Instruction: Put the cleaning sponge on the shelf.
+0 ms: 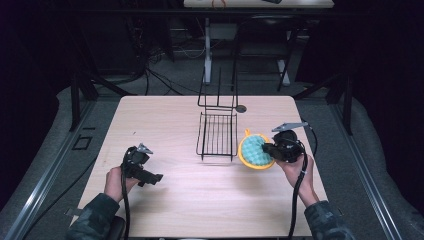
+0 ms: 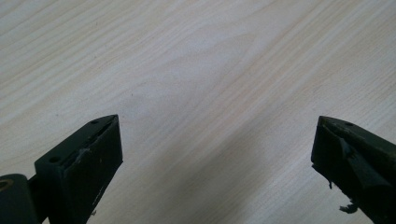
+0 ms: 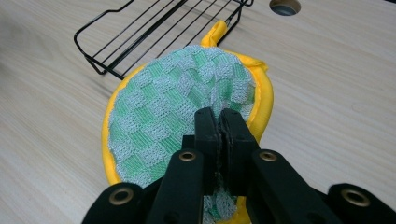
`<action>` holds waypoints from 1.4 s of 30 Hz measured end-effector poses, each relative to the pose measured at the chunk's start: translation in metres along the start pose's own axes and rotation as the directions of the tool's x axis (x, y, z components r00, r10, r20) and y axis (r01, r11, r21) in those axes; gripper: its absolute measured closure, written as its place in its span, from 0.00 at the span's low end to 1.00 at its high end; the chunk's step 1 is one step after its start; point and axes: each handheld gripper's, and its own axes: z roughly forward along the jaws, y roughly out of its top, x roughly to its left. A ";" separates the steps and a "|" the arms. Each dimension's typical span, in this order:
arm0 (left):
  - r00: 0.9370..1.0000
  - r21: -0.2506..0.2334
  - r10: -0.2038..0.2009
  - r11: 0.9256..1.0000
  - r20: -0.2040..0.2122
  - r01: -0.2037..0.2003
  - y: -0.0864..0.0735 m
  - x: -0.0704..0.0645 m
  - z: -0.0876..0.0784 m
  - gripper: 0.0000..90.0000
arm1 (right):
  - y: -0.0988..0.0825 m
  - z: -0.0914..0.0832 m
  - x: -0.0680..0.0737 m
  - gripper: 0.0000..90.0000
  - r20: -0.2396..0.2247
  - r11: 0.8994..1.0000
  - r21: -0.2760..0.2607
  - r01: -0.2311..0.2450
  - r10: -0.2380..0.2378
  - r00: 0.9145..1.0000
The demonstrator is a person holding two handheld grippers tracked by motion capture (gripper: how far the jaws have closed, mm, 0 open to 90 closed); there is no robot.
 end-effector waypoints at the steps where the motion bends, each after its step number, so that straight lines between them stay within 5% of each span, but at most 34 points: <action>1: 1.000 -0.001 -0.001 1.000 0.000 0.001 0.000 0.000 0.000 0.02 | 0.002 0.000 0.001 0.97 -0.002 1.000 -0.003 0.002 -0.002 1.000; 42: 1.000 -0.007 0.007 1.000 0.004 -0.007 0.001 -0.002 0.000 0.02 | 0.038 0.040 0.031 0.96 -0.037 0.998 -0.061 0.034 -0.036 0.999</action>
